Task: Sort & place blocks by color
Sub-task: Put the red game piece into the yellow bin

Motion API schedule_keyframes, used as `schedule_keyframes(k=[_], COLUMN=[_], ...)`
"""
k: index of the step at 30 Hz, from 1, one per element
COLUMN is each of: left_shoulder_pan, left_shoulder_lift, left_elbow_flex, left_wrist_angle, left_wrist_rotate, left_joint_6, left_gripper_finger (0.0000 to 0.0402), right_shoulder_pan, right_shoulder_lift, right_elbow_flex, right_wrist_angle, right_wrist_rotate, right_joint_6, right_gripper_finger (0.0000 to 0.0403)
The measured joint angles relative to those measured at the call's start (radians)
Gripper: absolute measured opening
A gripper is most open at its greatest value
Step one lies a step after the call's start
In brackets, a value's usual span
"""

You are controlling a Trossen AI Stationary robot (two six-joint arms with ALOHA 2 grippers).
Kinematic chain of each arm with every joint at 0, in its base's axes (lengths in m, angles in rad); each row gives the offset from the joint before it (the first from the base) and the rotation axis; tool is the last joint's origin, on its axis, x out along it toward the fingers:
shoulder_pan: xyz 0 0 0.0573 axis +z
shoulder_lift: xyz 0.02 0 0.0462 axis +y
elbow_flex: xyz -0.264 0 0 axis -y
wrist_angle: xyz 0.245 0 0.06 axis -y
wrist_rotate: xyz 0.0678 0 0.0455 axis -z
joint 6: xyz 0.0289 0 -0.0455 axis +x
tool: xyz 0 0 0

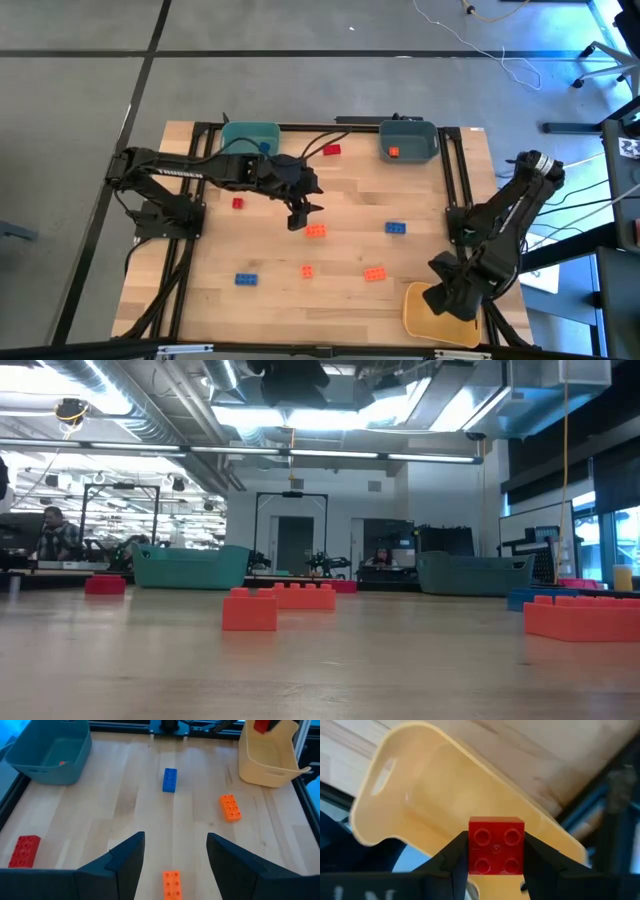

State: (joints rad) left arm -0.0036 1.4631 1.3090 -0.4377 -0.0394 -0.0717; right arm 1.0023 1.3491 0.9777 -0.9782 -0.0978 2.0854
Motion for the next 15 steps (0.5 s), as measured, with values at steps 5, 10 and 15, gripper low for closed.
schedule_keyframes(k=[5, 10, 15], left_shoulder_pan=[0.0, 0.001, 0.005], left_shoulder_lift=[0.0, 0.0, 0.0], left_elbow_flex=[0.0, 0.0, 0.0], left_wrist_angle=[0.0, 0.004, 0.006], left_wrist_rotate=[0.0, 0.0, -0.002], left_joint_6=[0.0, 0.004, 0.004], left_gripper_finger=[0.0208, 0.0208, 0.0208], right_shoulder_pan=[0.0, 0.0, 0.0], right_shoulder_lift=[0.003, 0.04, 0.109], right_elbow_flex=[-0.137, -0.196, -0.209], right_wrist_angle=[0.251, 0.306, 0.31], right_wrist_rotate=[0.001, 0.018, 0.019], right_joint_6=[0.003, -0.001, -0.087], right_gripper_finger=[0.0143, 0.0143, 0.0143])
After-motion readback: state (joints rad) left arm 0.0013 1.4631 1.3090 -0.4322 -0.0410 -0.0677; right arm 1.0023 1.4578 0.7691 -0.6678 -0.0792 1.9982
